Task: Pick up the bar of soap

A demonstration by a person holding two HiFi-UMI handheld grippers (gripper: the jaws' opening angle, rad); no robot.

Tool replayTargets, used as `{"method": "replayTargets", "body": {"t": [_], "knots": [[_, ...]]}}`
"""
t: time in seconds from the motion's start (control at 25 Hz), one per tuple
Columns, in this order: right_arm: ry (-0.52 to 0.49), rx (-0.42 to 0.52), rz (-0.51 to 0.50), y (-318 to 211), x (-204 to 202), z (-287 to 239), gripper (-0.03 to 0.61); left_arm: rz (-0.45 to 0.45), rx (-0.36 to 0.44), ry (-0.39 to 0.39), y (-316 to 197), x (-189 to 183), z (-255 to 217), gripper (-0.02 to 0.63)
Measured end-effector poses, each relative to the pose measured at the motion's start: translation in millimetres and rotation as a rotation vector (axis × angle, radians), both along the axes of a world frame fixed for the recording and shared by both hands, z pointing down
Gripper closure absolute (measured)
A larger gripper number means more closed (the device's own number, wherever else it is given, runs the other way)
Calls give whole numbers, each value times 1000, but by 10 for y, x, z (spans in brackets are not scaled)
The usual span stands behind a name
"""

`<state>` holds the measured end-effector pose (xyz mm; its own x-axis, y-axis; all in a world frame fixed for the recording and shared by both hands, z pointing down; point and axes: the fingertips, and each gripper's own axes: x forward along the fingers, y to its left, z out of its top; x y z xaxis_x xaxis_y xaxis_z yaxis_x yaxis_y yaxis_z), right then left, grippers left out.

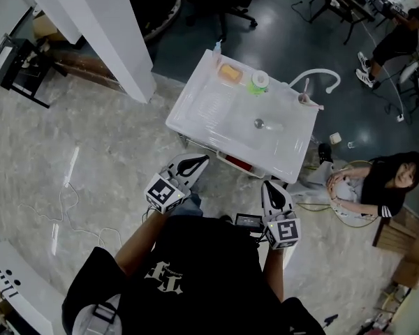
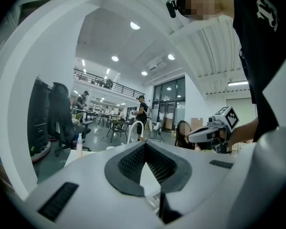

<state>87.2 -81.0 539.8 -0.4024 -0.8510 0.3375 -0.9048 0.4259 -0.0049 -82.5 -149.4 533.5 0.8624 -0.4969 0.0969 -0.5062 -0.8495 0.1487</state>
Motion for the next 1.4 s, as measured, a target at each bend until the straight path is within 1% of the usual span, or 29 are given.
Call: {"method": "replayTargets", "body": {"t": [0.12,0.28,0.4,0.48,0.64,0.84,0.96,1.16,1.28,1.4], "knots": [[-3,6,12,-185,-194,-13,571,-1,-9,1,-196,-235,11,607],[2,19,37,-523,-356,-98,571,-5,5,4,-618,-473,-58,607],[-17,-7,61,-529,-538,-55,571,5,-32,-19,-651,-694,10,606],[-26,-2,84,-533,-601,-13,571,18,-40,-28,-670,-770,48,606],[-6,22,111,-573,-594,-18,571,55,-5,-8,-796,-678,-15,606],[12,6,137,-569,-600,43,571,101,19,6,-897,-571,-92,606],[15,7,143,-607,-588,55,571,118,19,13,-937,-502,-113,606],[11,15,144,-846,-547,80,571,138,29,6,-1089,-423,-120,606],[2,20,138,-1065,-538,109,571,138,40,-3,-1232,-425,-134,606],[-6,37,129,-1326,-565,78,571,138,29,-15,-1420,-444,-117,606]]}}
